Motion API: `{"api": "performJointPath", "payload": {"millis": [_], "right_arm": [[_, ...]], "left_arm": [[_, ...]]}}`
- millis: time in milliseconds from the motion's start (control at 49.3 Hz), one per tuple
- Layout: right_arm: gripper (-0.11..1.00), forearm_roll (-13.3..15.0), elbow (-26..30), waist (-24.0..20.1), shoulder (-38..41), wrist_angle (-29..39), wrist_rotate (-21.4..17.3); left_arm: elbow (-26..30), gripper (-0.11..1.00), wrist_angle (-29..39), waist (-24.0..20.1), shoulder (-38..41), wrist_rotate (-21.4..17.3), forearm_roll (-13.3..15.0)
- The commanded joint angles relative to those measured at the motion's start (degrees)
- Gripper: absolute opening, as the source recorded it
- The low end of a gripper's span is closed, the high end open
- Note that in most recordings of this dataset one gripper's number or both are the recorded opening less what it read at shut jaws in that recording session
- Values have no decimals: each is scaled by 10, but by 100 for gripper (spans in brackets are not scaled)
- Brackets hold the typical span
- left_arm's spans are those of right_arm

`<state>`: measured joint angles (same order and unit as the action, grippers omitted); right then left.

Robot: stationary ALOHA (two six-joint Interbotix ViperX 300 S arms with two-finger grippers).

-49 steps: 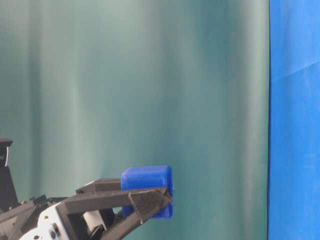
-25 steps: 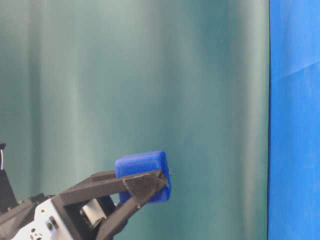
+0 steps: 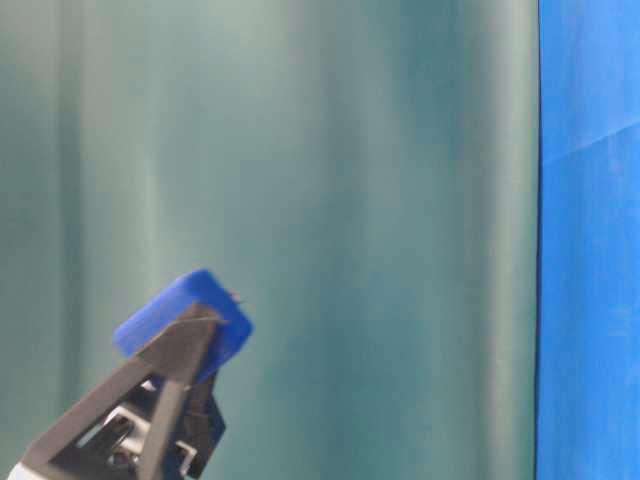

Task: Handover the blue block to the right arm after grasping it with the left arm, then place it in the designated position.
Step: 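Rotate the left gripper to hold the cube out toward the right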

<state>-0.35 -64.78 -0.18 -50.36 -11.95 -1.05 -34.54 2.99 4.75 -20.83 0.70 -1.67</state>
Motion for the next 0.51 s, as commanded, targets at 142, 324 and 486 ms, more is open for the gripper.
{"api": "performJointPath", "payload": {"millis": [142,324,486], "right_arm": [[97,1,16,1,0,-5,1],[97,1,17,1,1,-6,1],[97,1,17,1,1,-6,1]], "left_arm": [[-18,49,-72,-6,-67,-1,1],[-18,49,-72,-6,-67,-1,1],[-19,49,-72,-6,-67,-1,2]]}}
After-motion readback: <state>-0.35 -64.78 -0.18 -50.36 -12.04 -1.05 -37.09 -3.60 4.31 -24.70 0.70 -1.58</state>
